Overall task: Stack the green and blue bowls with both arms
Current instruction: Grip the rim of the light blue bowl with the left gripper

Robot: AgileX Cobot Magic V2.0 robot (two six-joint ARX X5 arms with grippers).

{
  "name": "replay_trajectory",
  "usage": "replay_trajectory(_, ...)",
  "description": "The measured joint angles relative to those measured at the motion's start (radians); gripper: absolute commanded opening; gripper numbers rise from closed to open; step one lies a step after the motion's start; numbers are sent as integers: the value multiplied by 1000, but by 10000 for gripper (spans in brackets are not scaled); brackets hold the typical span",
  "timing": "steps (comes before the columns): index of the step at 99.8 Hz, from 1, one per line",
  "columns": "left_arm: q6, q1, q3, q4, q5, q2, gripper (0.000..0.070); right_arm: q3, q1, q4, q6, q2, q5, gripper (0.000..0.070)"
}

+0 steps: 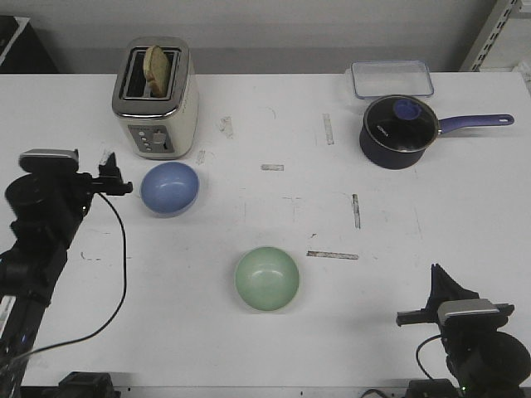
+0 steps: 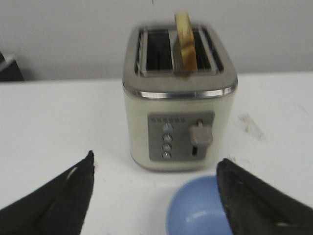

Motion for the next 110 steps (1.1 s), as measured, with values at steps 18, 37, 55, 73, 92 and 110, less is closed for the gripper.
replay_trajectory(18, -88, 25, 136, -196, 134, 201, 660, 0, 0, -2, 0, 0, 0, 0)
replay_trajectory(37, -159, 65, 213, -333, 343, 399, 658, 0, 0, -6, 0, 0, 3, 0)
replay_trajectory(55, -169, 58, 209, -354, 364, 531, 657, 0, 0, -14, 0, 0, 3, 0)
replay_trajectory(73, -170, 58, 209, -331, 357, 623, 651, 0, 0, -16, 0, 0, 2, 0)
replay_trajectory(92, -171, 58, 209, -324, 294, 657, 559, 0, 0, -16, 8, 0, 2, 0)
replay_trajectory(110, -181, 59, 209, -320, 293, 657, 102, 0, 0, -19, 8, 0, 2, 0)
